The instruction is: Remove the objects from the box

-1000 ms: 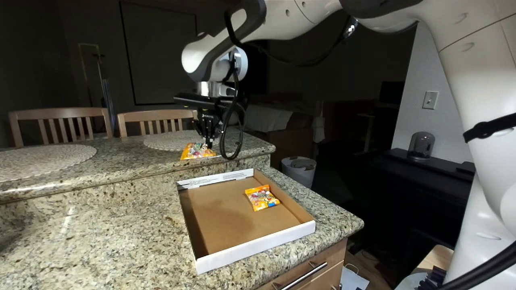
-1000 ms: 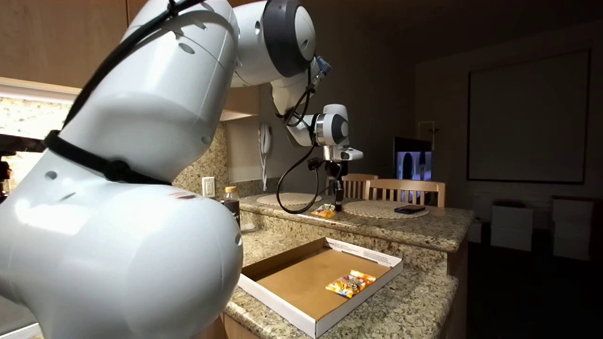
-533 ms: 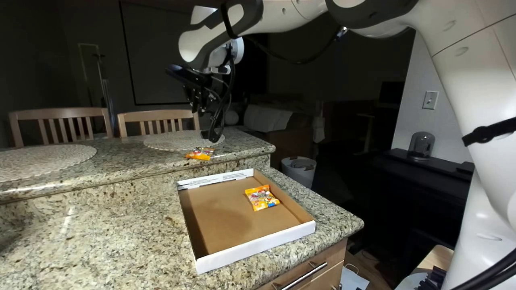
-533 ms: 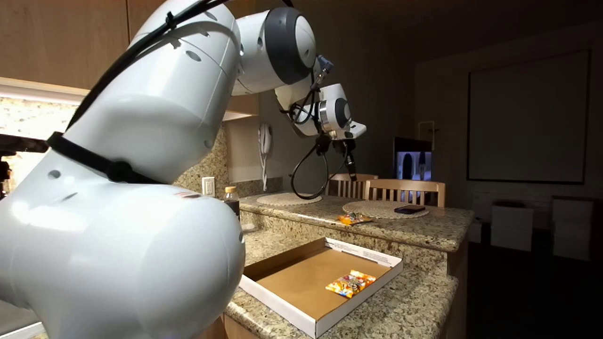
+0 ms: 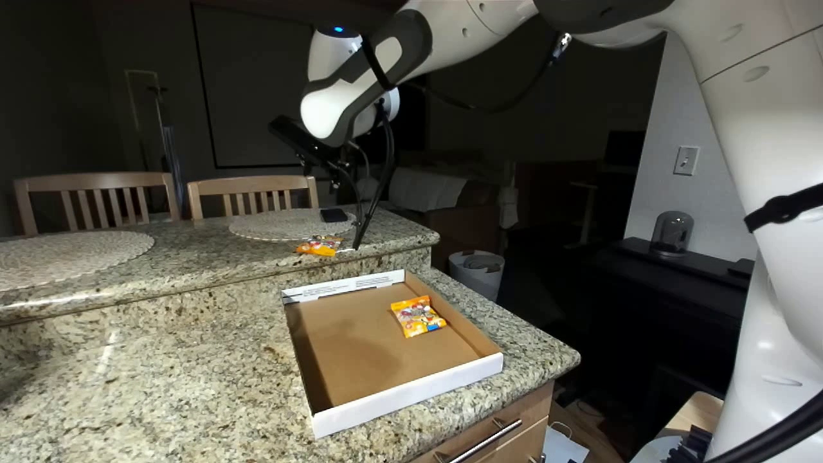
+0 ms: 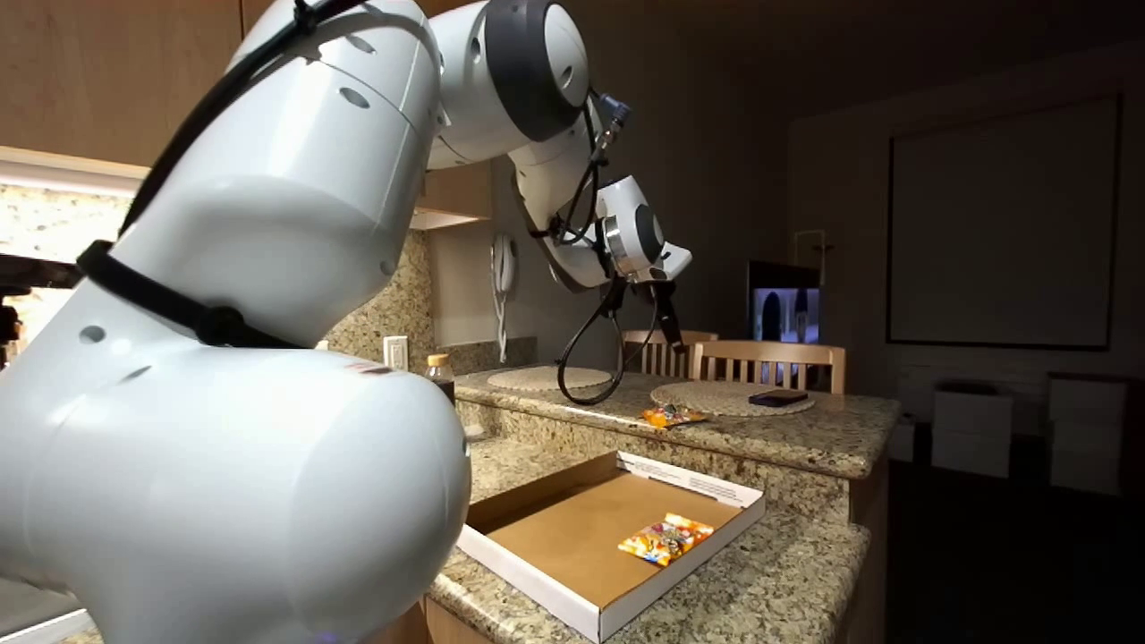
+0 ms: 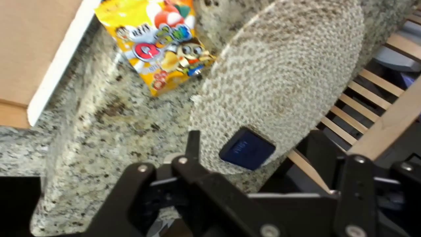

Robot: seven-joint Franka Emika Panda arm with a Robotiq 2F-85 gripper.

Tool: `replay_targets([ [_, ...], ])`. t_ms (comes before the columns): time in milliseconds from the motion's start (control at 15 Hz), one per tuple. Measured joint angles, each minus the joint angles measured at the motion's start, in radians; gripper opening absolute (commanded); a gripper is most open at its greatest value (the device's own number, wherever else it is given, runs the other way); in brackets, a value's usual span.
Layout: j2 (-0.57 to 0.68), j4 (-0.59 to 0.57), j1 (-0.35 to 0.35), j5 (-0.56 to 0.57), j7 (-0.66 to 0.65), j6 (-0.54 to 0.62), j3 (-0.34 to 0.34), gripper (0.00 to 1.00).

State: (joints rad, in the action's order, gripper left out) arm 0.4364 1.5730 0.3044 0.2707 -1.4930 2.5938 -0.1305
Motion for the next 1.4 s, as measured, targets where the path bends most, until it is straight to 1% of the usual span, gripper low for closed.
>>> replay_targets([
  [133,-0.043,0.099,-0.028,-0.081,0.054,0.0,0.058,1.0],
  [333,-0.14,0.251,-0.091,-0.262,0.205,-0.023,0.155,1.0],
  [533,-0.268,0.402,-0.158,-0.455,0.371,-0.126,0.192,1.0],
  [600,-0.306,0.443,-0.181,-0.507,0.418,-0.17,0.191,1.0],
  [667,-0.337,0.481,-0.202,-0.537,0.439,-0.212,0.183,1.0],
  [800,-0.366,0.538,-0.236,-0.567,0.461,-0.278,0.16,1.0],
  [1000,-0.344,0.586,-0.258,-0.57,0.463,-0.31,0.134,1.0],
  [1267,-0.255,0.585,-0.26,-0.57,0.458,-0.371,0.131,1.0],
  [1400,-0.211,0.569,-0.259,-0.57,0.452,-0.419,0.131,1.0],
])
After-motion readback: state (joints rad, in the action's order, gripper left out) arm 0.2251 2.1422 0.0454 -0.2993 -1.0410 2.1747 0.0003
